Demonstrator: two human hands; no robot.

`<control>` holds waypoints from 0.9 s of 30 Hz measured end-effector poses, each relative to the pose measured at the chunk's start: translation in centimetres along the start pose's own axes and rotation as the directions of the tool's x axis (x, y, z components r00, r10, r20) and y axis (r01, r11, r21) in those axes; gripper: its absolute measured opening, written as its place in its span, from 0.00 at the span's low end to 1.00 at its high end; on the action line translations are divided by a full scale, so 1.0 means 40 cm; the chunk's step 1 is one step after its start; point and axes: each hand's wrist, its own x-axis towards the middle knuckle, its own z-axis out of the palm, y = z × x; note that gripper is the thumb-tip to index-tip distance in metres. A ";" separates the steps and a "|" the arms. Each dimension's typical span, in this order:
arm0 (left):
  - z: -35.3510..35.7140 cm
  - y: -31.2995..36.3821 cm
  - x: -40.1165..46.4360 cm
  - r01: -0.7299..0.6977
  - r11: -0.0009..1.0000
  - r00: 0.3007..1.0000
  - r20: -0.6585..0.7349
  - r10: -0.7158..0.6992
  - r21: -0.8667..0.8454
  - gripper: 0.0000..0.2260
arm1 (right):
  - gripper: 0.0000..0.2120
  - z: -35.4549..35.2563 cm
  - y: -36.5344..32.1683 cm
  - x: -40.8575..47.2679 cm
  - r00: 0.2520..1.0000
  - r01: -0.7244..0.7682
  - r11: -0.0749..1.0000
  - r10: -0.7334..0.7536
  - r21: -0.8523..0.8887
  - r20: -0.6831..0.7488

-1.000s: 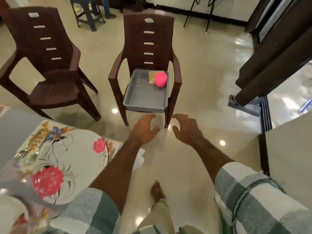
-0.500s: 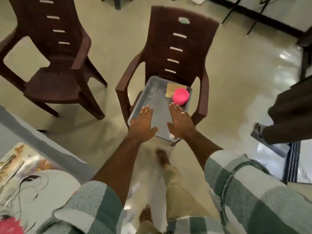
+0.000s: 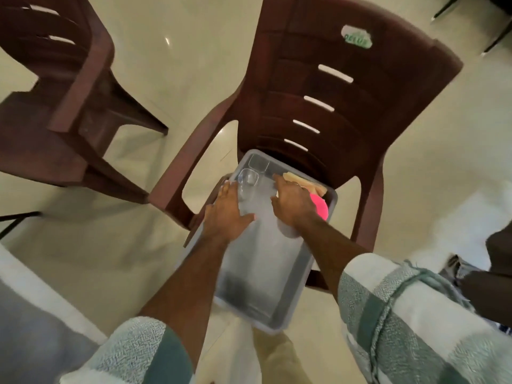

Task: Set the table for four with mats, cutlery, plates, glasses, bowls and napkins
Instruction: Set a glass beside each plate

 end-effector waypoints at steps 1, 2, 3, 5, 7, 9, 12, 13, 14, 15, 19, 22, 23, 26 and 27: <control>0.006 0.005 0.030 0.047 0.997 0.999 -0.018 -0.048 -0.056 0.44 | 0.24 0.008 0.010 0.038 1.000 -0.012 1.000 0.012 0.017 0.018; 0.014 0.009 0.066 0.084 0.992 0.995 -0.038 -0.088 -0.098 0.43 | 0.24 0.021 0.021 0.082 0.999 -0.021 0.999 0.020 0.026 0.029; 0.021 0.012 0.096 0.119 0.985 0.991 -0.052 -0.126 -0.122 0.42 | 0.24 0.034 0.030 0.121 0.999 -0.016 0.999 0.015 0.028 0.031; 0.034 0.016 0.151 0.173 0.975 0.980 -0.073 -0.184 -0.138 0.40 | 0.26 0.059 0.040 0.191 0.999 -0.012 0.999 0.011 0.039 0.040; 0.054 0.014 0.197 0.206 0.965 0.972 -0.081 -0.221 -0.164 0.42 | 0.28 0.079 0.045 0.249 0.998 -0.033 0.998 0.030 0.056 0.054; 0.077 0.009 0.235 0.228 0.955 0.967 -0.074 -0.245 -0.188 0.43 | 0.32 0.094 0.049 0.302 0.996 -0.058 0.996 0.053 0.072 0.071; 0.113 -0.001 0.278 0.203 0.956 0.973 -0.069 -0.221 -0.211 0.45 | 0.38 0.122 0.052 0.359 0.996 -0.029 0.996 0.022 0.082 0.090; 0.123 -0.004 0.289 0.214 0.952 0.970 -0.068 -0.234 -0.221 0.45 | 0.38 0.131 0.052 0.374 0.995 -0.021 0.996 0.013 0.083 0.096; 0.134 -0.004 0.302 0.236 0.944 0.964 -0.071 -0.258 -0.229 0.45 | 0.39 0.140 0.052 0.386 0.994 -0.021 0.996 0.012 0.083 0.106; 0.141 -0.005 0.310 0.260 0.936 0.956 -0.070 -0.284 -0.236 0.45 | 0.39 0.150 0.052 0.397 0.993 -0.024 0.996 0.014 0.085 0.118; 0.182 -0.009 0.339 0.277 0.917 0.951 -0.058 -0.305 -0.287 0.44 | 0.40 0.178 0.049 0.431 0.991 -0.031 0.995 0.019 0.094 0.130; 0.207 -0.005 0.361 0.315 0.906 0.929 -0.105 -0.356 -0.284 0.45 | 0.40 0.193 0.048 0.447 0.995 -0.020 0.997 0.012 0.076 0.098; 0.212 0.000 0.368 0.321 0.905 0.922 -0.126 -0.366 -0.278 0.44 | 0.41 0.197 0.048 0.450 0.995 -0.020 0.997 0.012 0.076 0.103; 0.217 0.009 0.374 0.326 0.914 0.913 -0.171 -0.371 -0.242 0.40 | 0.42 0.203 0.050 0.455 0.993 -0.055 0.989 0.040 0.136 0.111; 0.217 0.007 0.368 0.315 0.916 0.910 -0.197 -0.366 -0.249 0.39 | 0.41 0.203 0.049 0.453 0.993 -0.070 0.984 0.053 0.165 0.104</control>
